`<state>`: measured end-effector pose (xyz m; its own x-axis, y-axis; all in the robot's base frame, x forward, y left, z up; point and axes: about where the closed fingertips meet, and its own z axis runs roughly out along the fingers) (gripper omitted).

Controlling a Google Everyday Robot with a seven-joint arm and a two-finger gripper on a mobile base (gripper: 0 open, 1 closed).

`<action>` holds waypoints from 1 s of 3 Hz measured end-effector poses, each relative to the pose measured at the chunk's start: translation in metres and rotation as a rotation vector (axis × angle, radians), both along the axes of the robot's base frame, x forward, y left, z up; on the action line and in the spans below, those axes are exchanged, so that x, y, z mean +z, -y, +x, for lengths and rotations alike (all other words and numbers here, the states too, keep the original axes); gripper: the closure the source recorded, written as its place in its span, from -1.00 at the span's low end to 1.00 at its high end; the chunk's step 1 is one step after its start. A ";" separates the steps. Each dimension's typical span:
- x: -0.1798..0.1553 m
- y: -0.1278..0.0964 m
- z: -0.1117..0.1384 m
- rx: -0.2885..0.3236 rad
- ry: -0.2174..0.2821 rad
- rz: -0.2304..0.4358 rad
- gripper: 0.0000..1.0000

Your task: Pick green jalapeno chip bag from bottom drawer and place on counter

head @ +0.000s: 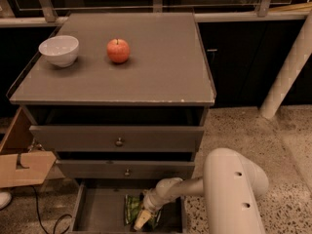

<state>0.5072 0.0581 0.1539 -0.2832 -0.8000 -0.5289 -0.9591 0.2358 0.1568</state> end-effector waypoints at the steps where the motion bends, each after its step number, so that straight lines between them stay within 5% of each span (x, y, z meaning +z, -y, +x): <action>1: -0.005 -0.001 0.002 0.003 -0.009 -0.001 -1.00; 3: -0.029 0.007 -0.012 -0.015 -0.059 -0.010 -0.95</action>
Offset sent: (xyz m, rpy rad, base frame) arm -0.0020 -0.0057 -0.0235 -0.0094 0.0429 -0.0162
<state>0.4951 0.0516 0.1252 -0.3259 -0.8003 -0.5034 -0.9445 0.2522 0.2104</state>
